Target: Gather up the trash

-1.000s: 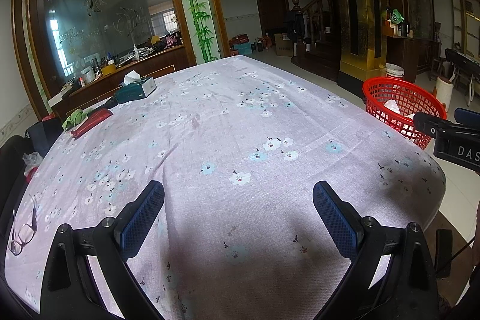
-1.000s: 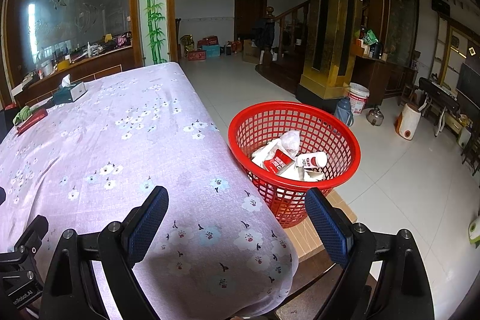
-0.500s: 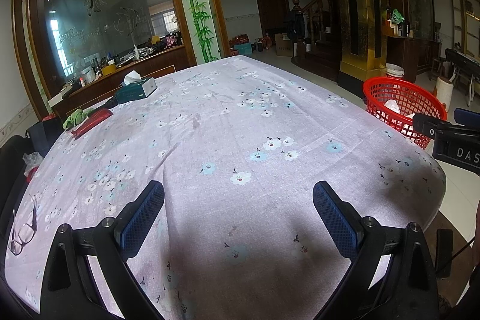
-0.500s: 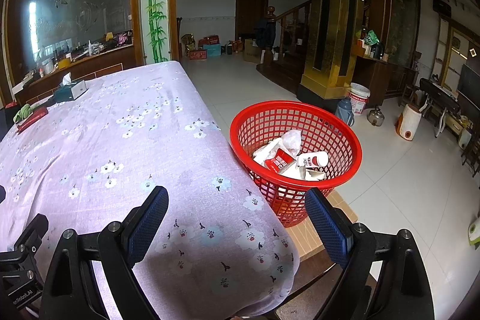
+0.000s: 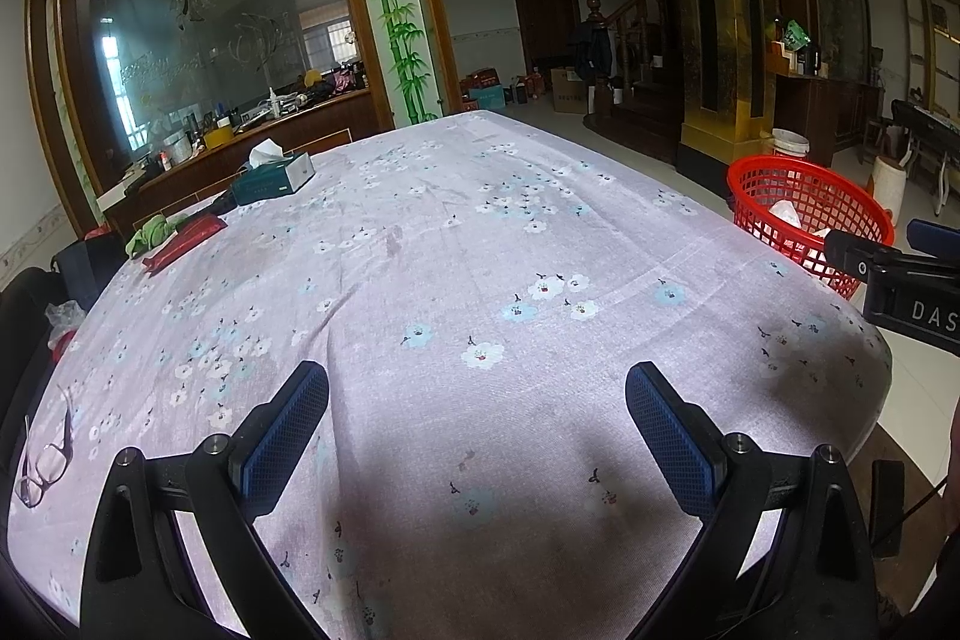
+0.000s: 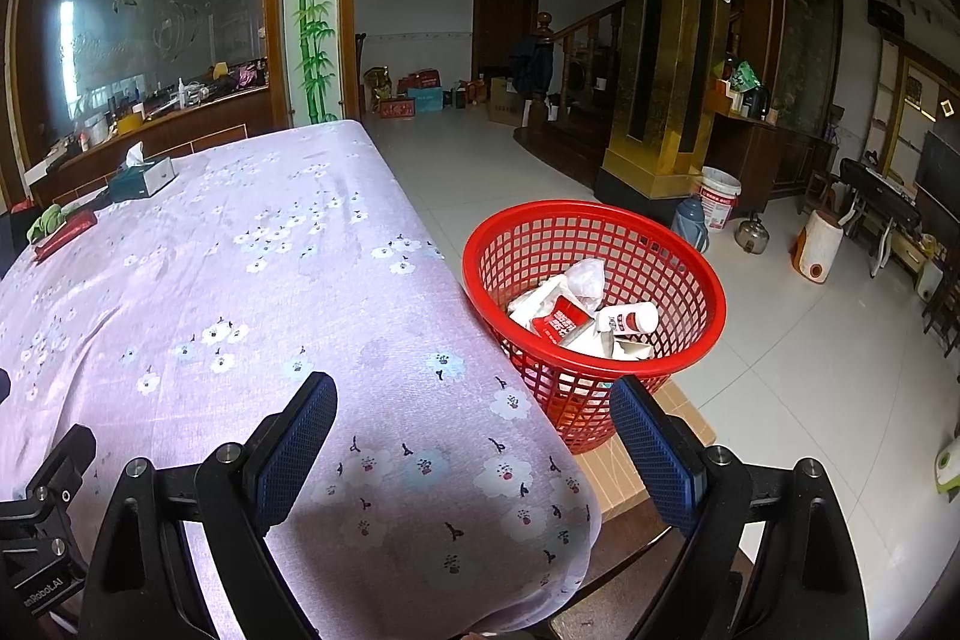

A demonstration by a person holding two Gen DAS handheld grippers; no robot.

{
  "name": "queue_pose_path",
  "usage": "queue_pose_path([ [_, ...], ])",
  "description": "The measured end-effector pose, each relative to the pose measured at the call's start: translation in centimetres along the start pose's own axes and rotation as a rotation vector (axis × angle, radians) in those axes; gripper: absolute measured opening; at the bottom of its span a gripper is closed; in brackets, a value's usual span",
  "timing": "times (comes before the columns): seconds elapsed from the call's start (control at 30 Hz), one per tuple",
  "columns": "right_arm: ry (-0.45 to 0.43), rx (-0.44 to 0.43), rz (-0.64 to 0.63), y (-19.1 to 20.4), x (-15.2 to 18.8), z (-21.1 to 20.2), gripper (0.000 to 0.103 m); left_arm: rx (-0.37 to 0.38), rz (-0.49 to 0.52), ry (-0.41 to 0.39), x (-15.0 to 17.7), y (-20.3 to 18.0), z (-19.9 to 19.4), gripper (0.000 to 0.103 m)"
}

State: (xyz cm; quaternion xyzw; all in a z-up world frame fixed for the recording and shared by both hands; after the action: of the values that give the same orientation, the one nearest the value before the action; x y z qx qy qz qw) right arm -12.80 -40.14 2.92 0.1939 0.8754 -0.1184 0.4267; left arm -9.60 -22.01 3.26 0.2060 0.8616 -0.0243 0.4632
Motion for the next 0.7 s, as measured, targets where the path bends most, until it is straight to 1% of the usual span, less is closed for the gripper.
queue_pose_path([
  [0.57, 0.005, -0.005, -0.017, 0.5, 0.1, 0.4, 0.095, 0.004, -0.022, 0.007, 0.5, 0.1, 0.2, 0.099],
  [0.63, 0.007, -0.013, -0.032, 1.2, 0.0, 0.8, 0.095, 0.009, -0.043, 0.020, 0.7, 0.7, 0.4, 0.099],
  [0.7, 0.030, -0.049, -0.041, 2.2, -0.2, 1.2, 0.095, 0.013, -0.070, 0.033, 0.8, 1.5, 0.6, 0.099],
])
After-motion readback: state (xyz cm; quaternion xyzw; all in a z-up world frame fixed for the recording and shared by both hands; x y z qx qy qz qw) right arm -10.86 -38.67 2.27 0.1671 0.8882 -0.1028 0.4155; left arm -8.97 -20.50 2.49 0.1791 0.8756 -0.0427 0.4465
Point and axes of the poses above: each gripper's, at about its wrist camera, not at the fingertips, and z roughly the way its jaws point, y to its left, x to its underside, the point moved 5 cm from there along z, roughly the way its jaws point, and after that the axes turned 2 degrees about x, right-handed, at the moved point
